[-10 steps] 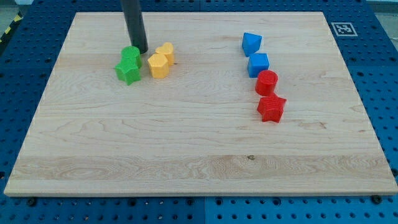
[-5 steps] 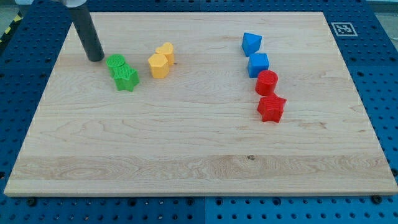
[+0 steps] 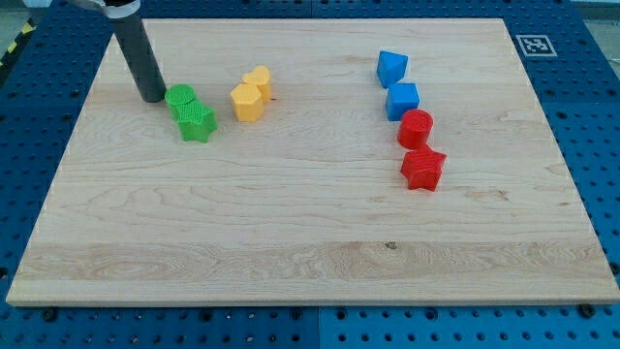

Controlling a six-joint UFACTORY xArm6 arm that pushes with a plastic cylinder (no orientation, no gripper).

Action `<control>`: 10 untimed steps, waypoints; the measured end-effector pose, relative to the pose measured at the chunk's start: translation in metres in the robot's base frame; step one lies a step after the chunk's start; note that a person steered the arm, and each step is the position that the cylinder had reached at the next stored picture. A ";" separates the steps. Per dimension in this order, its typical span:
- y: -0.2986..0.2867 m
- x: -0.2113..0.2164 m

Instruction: Move the green circle and green star below the yellow hexagon

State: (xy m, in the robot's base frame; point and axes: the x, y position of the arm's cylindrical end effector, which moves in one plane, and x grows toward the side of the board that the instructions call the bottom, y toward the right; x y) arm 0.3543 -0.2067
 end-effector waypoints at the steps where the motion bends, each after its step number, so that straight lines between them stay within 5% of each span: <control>1: 0.002 -0.001; 10: 0.068 0.054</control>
State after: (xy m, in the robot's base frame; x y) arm 0.4078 -0.1390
